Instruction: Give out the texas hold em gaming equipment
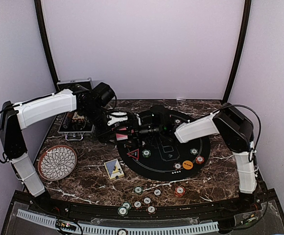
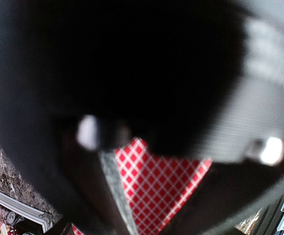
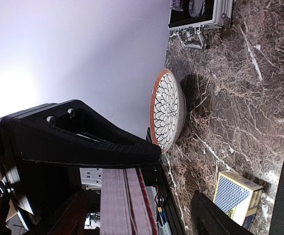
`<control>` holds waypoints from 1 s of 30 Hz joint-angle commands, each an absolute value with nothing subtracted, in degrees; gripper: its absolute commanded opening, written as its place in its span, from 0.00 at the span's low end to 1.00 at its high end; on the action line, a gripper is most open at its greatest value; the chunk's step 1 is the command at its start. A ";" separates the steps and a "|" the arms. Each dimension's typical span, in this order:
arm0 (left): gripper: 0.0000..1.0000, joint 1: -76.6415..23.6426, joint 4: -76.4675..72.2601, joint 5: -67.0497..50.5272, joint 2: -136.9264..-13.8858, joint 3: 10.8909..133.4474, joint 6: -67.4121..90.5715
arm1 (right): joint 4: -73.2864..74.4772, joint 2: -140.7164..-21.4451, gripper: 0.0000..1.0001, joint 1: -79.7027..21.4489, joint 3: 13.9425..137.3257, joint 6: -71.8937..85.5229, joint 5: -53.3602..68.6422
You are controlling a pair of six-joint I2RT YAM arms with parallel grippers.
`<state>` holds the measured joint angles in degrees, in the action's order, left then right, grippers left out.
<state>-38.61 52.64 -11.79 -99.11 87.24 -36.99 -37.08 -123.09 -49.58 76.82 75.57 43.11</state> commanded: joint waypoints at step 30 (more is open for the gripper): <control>0.00 -38.41 54.11 -12.92 -97.27 88.43 -36.74 | -28.85 -114.35 0.39 -45.75 70.14 66.69 42.84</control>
